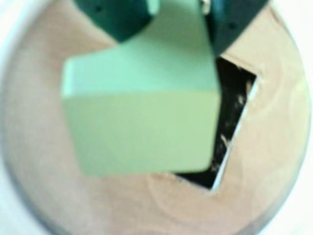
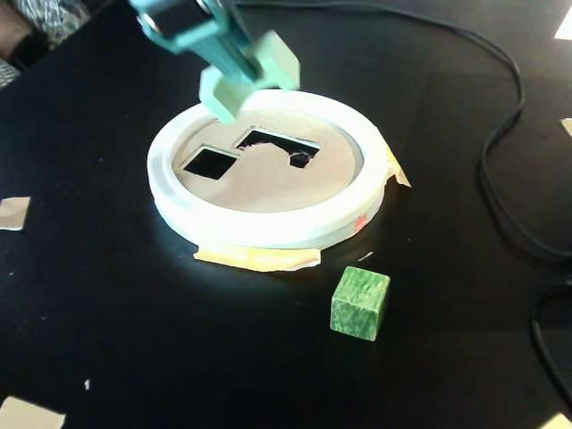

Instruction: Pick up the U shape block and drop it in corresponding U shaped hole

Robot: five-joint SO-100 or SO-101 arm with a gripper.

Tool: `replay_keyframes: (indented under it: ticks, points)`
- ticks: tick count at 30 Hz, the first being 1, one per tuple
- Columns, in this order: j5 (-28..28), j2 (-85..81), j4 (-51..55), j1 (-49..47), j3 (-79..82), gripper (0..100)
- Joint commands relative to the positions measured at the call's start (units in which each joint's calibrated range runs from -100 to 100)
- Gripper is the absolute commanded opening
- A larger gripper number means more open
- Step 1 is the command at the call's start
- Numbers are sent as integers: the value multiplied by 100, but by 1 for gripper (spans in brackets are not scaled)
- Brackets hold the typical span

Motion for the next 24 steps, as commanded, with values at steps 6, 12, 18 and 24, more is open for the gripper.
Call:
replay_keyframes:
  ticks: [6,12,18,24]
  points:
    - [-1045,832,-440,-656,-519,6]
    - [-1294,1450,-470,-1005,-902,6]
    - [-1250,2633,-370,-1118,-2158,5]
    - [-1231,2740,-370,-980,-2177,6]
